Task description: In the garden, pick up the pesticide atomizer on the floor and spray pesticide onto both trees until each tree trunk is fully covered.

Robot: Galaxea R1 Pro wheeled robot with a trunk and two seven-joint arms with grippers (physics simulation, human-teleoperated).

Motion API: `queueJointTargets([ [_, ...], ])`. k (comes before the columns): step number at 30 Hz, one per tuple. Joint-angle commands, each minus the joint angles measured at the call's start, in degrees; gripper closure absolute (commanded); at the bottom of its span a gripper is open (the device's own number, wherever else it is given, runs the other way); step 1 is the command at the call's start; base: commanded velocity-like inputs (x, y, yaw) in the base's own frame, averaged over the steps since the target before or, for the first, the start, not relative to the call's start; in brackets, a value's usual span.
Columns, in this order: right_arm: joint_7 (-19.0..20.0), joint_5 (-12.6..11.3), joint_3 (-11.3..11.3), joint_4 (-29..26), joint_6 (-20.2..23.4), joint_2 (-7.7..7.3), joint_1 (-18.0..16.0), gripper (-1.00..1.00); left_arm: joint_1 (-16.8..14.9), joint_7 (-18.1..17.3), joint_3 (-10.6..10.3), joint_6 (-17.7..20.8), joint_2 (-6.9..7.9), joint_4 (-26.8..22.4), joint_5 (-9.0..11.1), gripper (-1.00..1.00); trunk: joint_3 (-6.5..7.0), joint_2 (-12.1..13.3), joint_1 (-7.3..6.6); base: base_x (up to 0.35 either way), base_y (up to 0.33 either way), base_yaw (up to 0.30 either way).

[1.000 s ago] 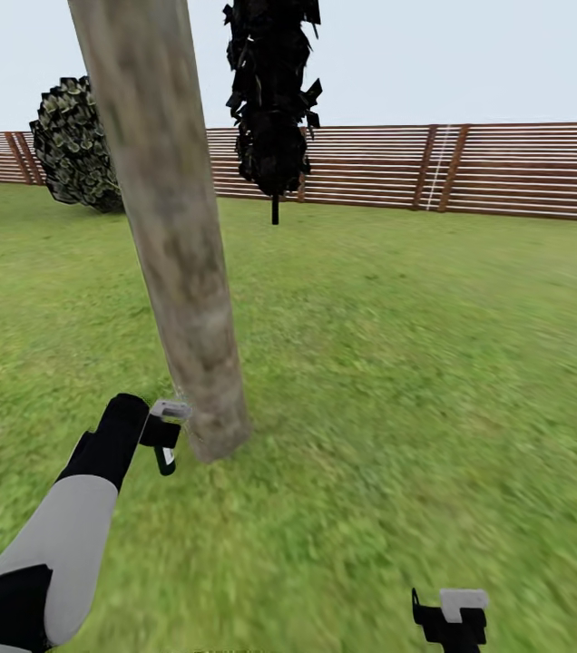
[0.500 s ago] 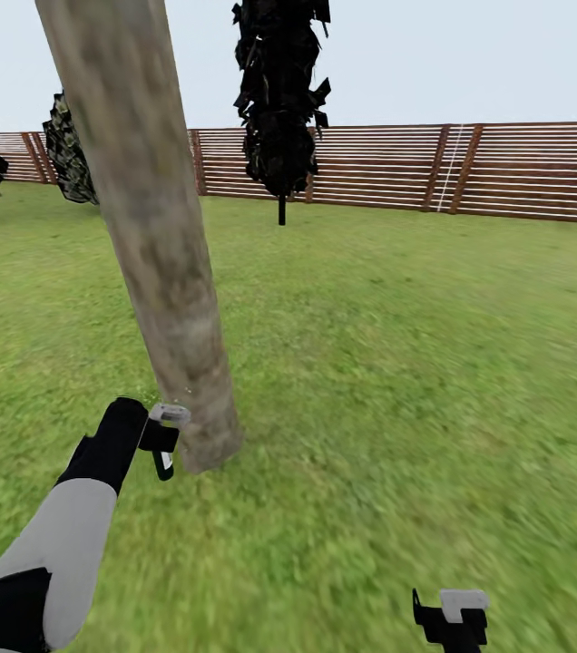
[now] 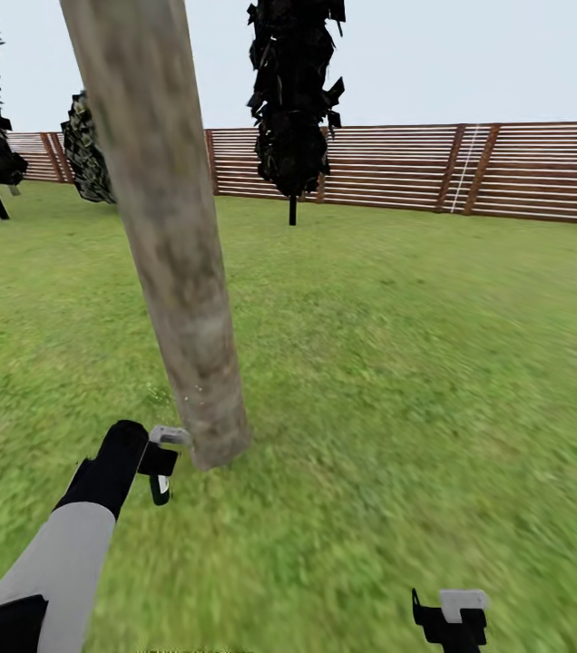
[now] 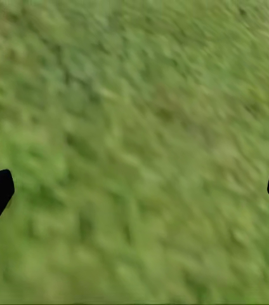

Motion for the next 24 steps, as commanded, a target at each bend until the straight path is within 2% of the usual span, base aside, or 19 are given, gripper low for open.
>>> queueJointTargets([
  [1,0.0,0.0,0.03,-0.01,0.0,0.0,0.0,-1.0,0.04,0.03,0.83,-0.04,0.44,-0.13,-0.03,1.0,0.0,0.0,0.0,0.0,0.0,0.276],
  [3,0.0,0.02,0.03,0.0,-0.02,0.0,0.0,-1.0,0.06,0.76,2.47,-0.15,1.1,-0.11,-0.14,1.0,0.0,0.0,0.0,0.0,0.0,0.27],
  [5,0.0,0.01,0.01,0.0,-0.01,0.0,0.0,-1.0,0.07,3.16,3.56,-0.87,1.46,0.06,-0.02,1.0,0.0,0.0,0.0,0.0,0.0,0.119],
  [7,0.0,0.01,-0.01,0.0,0.01,0.0,0.0,-1.0,0.07,4.76,3.75,-2.25,0.88,1.11,0.22,1.0,0.0,0.0,0.0,0.0,0.0,0.039],
  [9,0.0,0.0,-0.04,0.0,0.03,0.0,0.0,-1.0,0.07,5.45,3.78,-2.97,-0.97,4.02,0.24,1.0,0.0,0.0,0.0,0.0,0.0,0.01],
  [10,0.0,0.0,-0.04,0.0,0.04,0.0,0.0,-1.0,0.07,5.53,3.83,-3.08,-1.39,4.62,0.26,1.0,0.0,0.0,0.0,0.0,0.0,0.003],
  [14,0.0,0.0,-0.05,0.0,0.02,-0.07,0.0,-1.0,0.86,5.64,4.42,-3.49,-1.55,5.17,0.2,1.0,0.0,0.0,0.0,0.01,-0.004,0.001],
  [19,0.0,0.0,-0.05,0.0,0.03,-0.07,0.0,-1.0,1.64,6.58,7.38,-7.84,-1.65,5.4,0.14,1.0,0.0,0.0,0.0,0.163,-0.156,0.0],
  [24,0.0,0.02,-0.05,0.0,0.04,-0.01,0.0,-1.0,3.77,6.73,8.08,-11.85,-1.58,5.5,0.16,1.0,0.0,0.0,0.0,0.22,-0.192,0.0],
])
